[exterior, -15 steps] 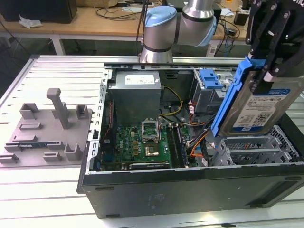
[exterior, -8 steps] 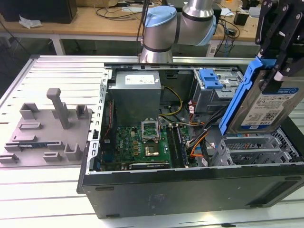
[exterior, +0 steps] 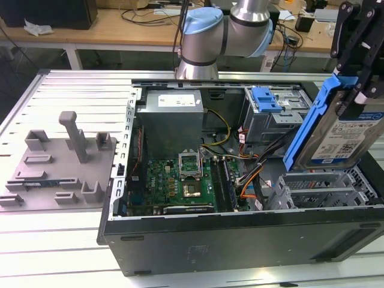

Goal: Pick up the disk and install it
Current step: 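Insert the disk into the insertion slot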

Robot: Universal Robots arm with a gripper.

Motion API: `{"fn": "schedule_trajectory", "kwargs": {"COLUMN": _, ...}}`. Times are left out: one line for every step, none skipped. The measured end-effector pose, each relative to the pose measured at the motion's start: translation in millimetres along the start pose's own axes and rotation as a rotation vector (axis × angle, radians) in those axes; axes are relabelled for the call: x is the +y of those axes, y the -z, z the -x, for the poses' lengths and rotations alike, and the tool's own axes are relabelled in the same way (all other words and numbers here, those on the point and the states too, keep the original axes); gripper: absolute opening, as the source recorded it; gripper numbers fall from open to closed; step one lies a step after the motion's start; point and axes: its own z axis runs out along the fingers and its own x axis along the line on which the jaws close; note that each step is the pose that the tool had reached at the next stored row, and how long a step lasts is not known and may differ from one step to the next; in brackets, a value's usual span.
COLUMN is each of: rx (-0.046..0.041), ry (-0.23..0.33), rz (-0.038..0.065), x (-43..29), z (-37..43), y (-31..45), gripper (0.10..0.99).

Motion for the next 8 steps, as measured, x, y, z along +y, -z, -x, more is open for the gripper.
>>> {"fn": "schedule_trajectory", "kwargs": {"rx": -0.0006, "ry": 0.0, "rz": 0.0, "x": -1.7, "z": 0.0, "y": -0.3, "gripper": 0.365}}
{"fn": "schedule_trajectory", "kwargs": {"rx": -0.001, "ry": 0.0, "rz": 0.0, "x": -3.0, "z": 0.1, "y": -0.5, "gripper": 0.365}}
{"fn": "schedule_trajectory", "kwargs": {"rx": -0.0016, "ry": 0.0, "rz": 0.0, "x": -4.5, "z": 0.1, "y": -0.9, "gripper": 0.365}}
{"fn": "schedule_trajectory", "kwargs": {"rx": -0.0017, "ry": 0.0, "rz": 0.0, "x": -5.2, "z": 0.1, "y": -1.1, "gripper": 0.365}}
{"fn": "schedule_trajectory", "kwargs": {"rx": -0.0016, "ry": -0.002, "rz": 0.0, "x": -5.2, "z": 0.1, "y": -1.8, "gripper": 0.365}}
{"fn": "schedule_trajectory", "kwargs": {"rx": -0.0016, "ry": -0.008, "rz": 0.0, "x": -5.2, "z": 0.0, "y": -2.5, "gripper": 0.365}}
{"fn": "schedule_trajectory", "kwargs": {"rx": -0.0016, "ry": -0.012, "rz": 0.0, "x": -5.2, "z": 0.0, "y": -2.9, "gripper": 0.365}}
{"fn": "schedule_trajectory", "kwargs": {"rx": -0.0015, "ry": -0.015, "rz": 0.0, "x": -5.2, "z": 0.1, "y": -3.1, "gripper": 0.365}}
